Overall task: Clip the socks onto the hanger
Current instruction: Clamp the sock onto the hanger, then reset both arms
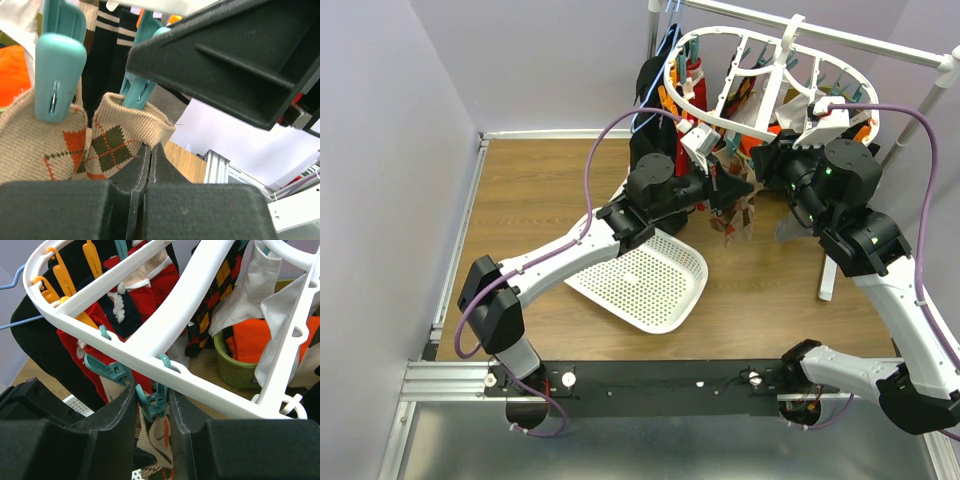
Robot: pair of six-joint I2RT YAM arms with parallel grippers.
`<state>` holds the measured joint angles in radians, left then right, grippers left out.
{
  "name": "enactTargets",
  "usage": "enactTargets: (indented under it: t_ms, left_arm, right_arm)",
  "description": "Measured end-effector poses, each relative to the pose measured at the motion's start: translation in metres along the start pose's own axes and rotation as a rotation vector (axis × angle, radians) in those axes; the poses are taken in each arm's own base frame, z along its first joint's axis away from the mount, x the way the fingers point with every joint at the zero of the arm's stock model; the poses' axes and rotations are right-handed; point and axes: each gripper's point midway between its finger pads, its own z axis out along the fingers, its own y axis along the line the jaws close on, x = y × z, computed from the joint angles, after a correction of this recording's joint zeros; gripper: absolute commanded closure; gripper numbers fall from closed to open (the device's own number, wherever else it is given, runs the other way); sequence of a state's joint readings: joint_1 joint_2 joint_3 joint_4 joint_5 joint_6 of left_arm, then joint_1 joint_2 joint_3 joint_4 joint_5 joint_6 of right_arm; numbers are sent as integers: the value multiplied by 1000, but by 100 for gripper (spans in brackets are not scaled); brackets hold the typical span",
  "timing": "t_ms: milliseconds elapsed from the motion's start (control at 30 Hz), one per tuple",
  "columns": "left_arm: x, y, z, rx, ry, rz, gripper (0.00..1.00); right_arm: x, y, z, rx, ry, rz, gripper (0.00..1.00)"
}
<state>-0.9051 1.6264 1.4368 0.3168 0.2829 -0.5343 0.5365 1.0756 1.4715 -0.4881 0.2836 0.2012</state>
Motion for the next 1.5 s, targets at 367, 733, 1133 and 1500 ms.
enactTargets:
  t_ms: [367,733,1133,1500]
  left_arm:
    - [-16,-7,4,18,-32,18,100]
    - [-13,-5,5,16,-27,19,84]
    - [-9,-3,6,7,-12,39,18]
    - [-68,-31,-114,-179,-200,267,16]
  right_arm:
    - [0,0,0,0,0,1,98]
    - [0,0,-4,-4,-5,8,23]
    - [-23,-8,-45,-33,-134,32,0]
    - [-23,-44,-117,9,-300,4,0]
